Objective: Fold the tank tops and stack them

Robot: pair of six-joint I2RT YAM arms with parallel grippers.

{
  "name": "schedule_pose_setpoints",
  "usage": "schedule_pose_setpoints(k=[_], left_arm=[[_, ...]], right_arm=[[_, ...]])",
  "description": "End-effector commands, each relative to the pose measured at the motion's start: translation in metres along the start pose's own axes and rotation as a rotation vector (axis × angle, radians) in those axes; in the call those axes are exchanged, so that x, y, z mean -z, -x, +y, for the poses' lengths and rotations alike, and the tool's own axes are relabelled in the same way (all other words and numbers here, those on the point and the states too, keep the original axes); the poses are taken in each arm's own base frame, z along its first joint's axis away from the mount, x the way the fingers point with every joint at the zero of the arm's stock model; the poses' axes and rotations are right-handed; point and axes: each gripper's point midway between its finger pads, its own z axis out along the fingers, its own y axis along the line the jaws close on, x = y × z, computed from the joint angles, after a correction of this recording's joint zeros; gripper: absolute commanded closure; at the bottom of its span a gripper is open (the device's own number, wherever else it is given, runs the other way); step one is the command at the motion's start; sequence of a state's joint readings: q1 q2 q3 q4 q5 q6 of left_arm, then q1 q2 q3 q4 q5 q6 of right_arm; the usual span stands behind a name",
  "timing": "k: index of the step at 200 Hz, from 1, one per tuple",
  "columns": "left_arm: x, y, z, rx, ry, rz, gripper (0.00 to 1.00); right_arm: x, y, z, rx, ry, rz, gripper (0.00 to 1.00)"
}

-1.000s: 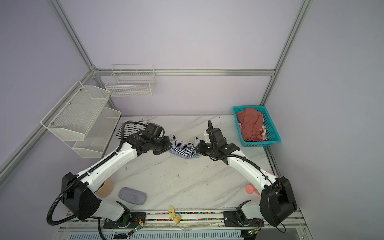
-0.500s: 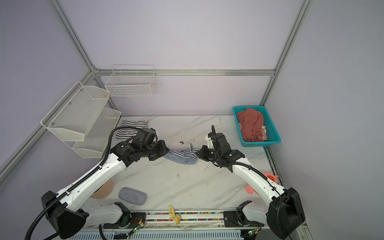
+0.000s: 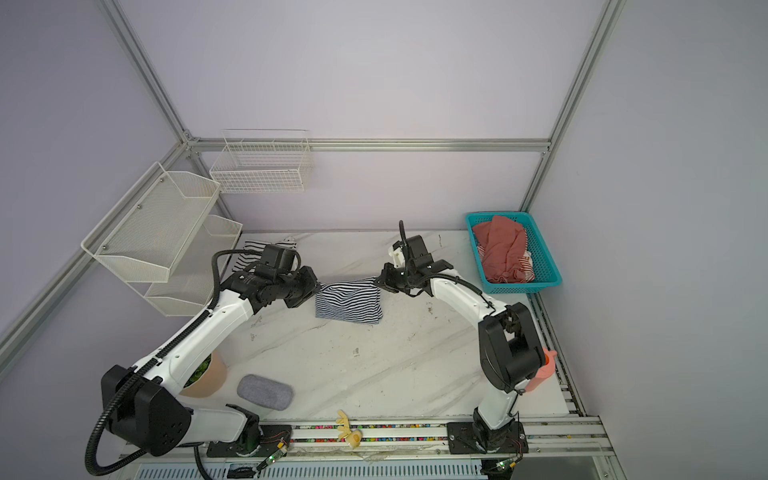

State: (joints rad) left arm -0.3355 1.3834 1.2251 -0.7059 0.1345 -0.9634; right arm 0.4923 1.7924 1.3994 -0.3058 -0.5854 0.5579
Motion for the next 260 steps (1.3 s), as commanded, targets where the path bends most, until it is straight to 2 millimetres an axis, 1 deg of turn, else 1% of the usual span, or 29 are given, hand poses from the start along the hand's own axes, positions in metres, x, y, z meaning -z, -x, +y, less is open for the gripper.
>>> schedule_pose_setpoints(k=[1, 5, 24, 47, 60, 68, 73, 77, 82, 91, 99, 105, 125, 137, 148, 164, 177, 192, 206, 216, 221, 229, 233, 247, 260], left_arm=[[-0.020, 0.010, 0.010, -0.008, -0.018, -0.001, 1.00], [-0.028, 0.011, 0.015, 0.000, -0.001, 0.010, 1.00], [-0.047, 0.027, 0.027, 0.024, 0.019, 0.015, 0.96], [-0.068, 0.051, 0.033, 0.034, 0.015, 0.017, 0.95], [-0.079, 0.066, 0.036, 0.039, 0.022, 0.006, 0.92], [-0.086, 0.075, 0.040, 0.048, 0.033, -0.010, 0.85], [-0.090, 0.081, 0.041, 0.053, 0.031, -0.017, 0.83], [-0.094, 0.085, 0.041, 0.056, 0.027, -0.019, 0.81], [-0.098, 0.089, 0.042, 0.065, 0.023, -0.019, 0.79], [-0.103, 0.097, 0.042, 0.079, 0.011, -0.025, 0.71], [-0.105, 0.104, 0.042, 0.094, 0.008, -0.039, 0.64], [-0.105, 0.110, 0.042, 0.103, 0.006, -0.056, 0.62], [-0.096, 0.123, 0.040, 0.111, 0.000, -0.111, 0.60], [-0.087, 0.127, 0.038, 0.103, 0.002, -0.135, 0.58], [-0.081, 0.124, 0.038, 0.096, 0.002, -0.135, 0.58], [-0.078, 0.109, 0.043, 0.084, 0.001, -0.098, 0.56], [-0.081, 0.090, 0.051, 0.071, 0.012, -0.040, 0.52], [-0.087, 0.066, 0.063, 0.059, 0.035, 0.025, 0.49], [-0.093, 0.046, 0.075, 0.059, 0.051, 0.077, 0.47], [-0.098, 0.035, 0.080, 0.055, 0.061, 0.103, 0.45], [-0.099, 0.032, 0.082, 0.055, 0.064, 0.110, 0.43], [-0.101, 0.027, 0.085, 0.054, 0.068, 0.117, 0.41], [-0.103, 0.024, 0.085, 0.054, 0.069, 0.121, 0.38], [-0.105, 0.020, 0.088, 0.058, 0.075, 0.122, 0.32], [-0.108, 0.018, 0.092, 0.067, 0.082, 0.120, 0.31]], right_arm=[[-0.021, 0.012, -0.003, 0.025, 0.033, 0.046, 1.00], [-0.026, 0.015, -0.004, 0.024, 0.035, 0.048, 1.00], [-0.047, 0.031, -0.012, 0.017, 0.043, 0.055, 1.00], [-0.067, 0.055, -0.014, 0.018, 0.068, 0.048, 1.00], [-0.078, 0.067, -0.016, 0.018, 0.075, 0.039, 0.94], [-0.084, 0.075, -0.017, 0.018, 0.083, 0.032, 0.92], [-0.088, 0.080, -0.019, 0.016, 0.086, 0.029, 0.91], [-0.090, 0.083, -0.019, 0.015, 0.090, 0.026, 0.88], [-0.092, 0.087, -0.021, 0.012, 0.094, 0.022, 0.82], [-0.093, 0.096, -0.020, 0.015, 0.104, 0.007, 0.68], [-0.091, 0.102, -0.018, 0.024, 0.116, -0.009, 0.59], [-0.088, 0.106, -0.016, 0.031, 0.123, -0.022, 0.54], [-0.075, 0.115, -0.010, 0.057, 0.118, -0.066, 0.48], [-0.067, 0.116, -0.012, 0.068, 0.101, -0.079, 0.45], [-0.062, 0.112, -0.017, 0.073, 0.081, -0.075, 0.42], [-0.060, 0.101, -0.028, 0.083, 0.057, -0.052, 0.40], [-0.063, 0.087, -0.040, 0.092, 0.039, -0.018, 0.38], [-0.070, 0.071, -0.060, 0.099, -0.011, 0.035, 0.37], [-0.076, 0.059, -0.075, 0.101, -0.052, 0.074, 0.37], [-0.078, 0.053, -0.082, 0.111, -0.067, 0.096, 0.37], [-0.079, 0.051, -0.085, 0.118, -0.072, 0.103, 0.37], [-0.080, 0.047, -0.089, 0.128, -0.079, 0.116, 0.36], [-0.081, 0.046, -0.090, 0.128, -0.080, 0.119, 0.36], [-0.084, 0.043, -0.094, 0.122, -0.079, 0.125, 0.36], [-0.088, 0.039, -0.095, 0.116, -0.065, 0.133, 0.36]])
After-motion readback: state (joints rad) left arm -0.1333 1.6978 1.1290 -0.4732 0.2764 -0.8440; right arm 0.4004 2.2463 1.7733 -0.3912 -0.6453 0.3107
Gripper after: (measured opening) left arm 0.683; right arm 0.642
